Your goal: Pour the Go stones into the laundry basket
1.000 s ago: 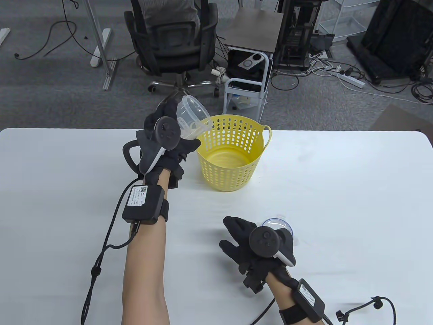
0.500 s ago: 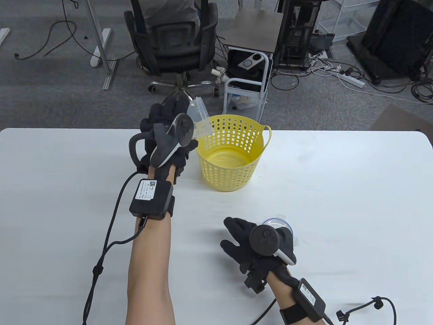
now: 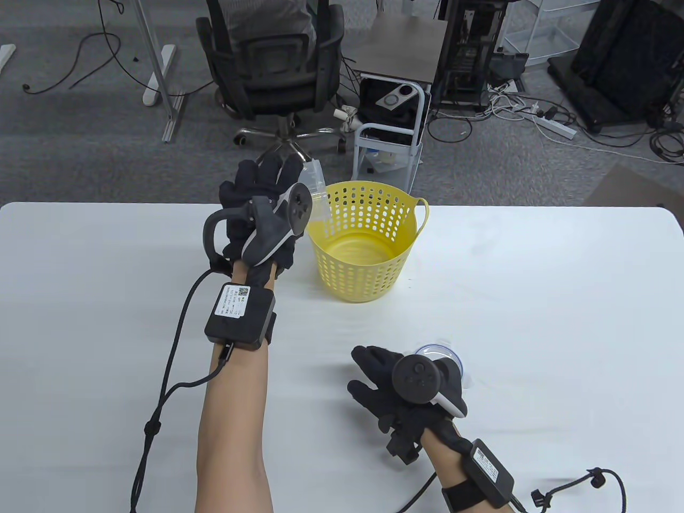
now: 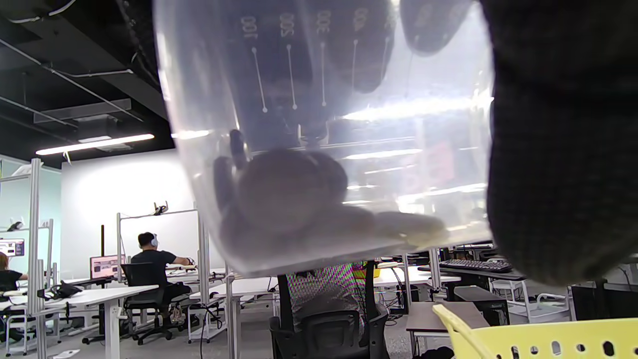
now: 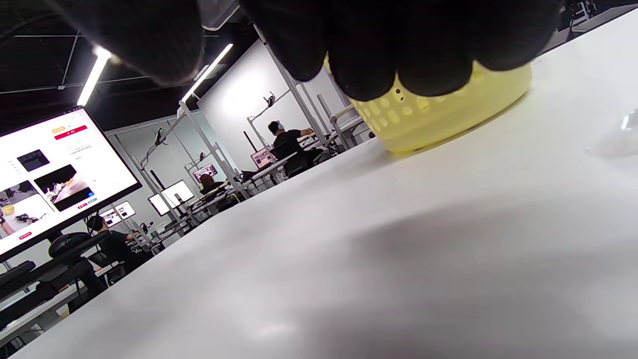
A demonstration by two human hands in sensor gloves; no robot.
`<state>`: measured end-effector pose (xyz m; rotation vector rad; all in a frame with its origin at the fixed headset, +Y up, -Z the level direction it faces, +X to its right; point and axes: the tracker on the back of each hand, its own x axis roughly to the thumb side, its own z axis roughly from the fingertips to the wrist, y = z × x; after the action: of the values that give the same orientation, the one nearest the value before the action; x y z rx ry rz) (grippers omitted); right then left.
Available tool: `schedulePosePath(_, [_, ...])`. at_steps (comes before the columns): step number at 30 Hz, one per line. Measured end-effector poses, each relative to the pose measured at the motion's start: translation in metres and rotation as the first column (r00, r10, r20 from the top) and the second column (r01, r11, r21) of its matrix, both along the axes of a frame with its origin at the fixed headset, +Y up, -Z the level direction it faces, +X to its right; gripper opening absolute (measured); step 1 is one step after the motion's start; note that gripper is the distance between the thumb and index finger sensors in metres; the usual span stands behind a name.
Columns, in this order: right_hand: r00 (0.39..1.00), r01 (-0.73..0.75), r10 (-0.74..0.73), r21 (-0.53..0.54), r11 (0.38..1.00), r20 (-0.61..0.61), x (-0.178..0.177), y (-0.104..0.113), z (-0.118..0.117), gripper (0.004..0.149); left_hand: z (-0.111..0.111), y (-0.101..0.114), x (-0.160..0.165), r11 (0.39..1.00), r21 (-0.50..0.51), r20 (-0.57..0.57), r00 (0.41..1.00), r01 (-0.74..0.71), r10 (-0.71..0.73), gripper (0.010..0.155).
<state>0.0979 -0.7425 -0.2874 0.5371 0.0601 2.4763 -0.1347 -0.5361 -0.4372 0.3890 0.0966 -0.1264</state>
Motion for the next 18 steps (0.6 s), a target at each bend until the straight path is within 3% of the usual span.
schedulePosePath(18, [1.000,-0.019,0.019,-0.027,0.999,-0.011,-0.0017,-0.0012,-0.0003,0.070,0.0001,-0.0048,0.0074,0.990,-0.005,-0.005,0.990,0.142,-0.142,0.126])
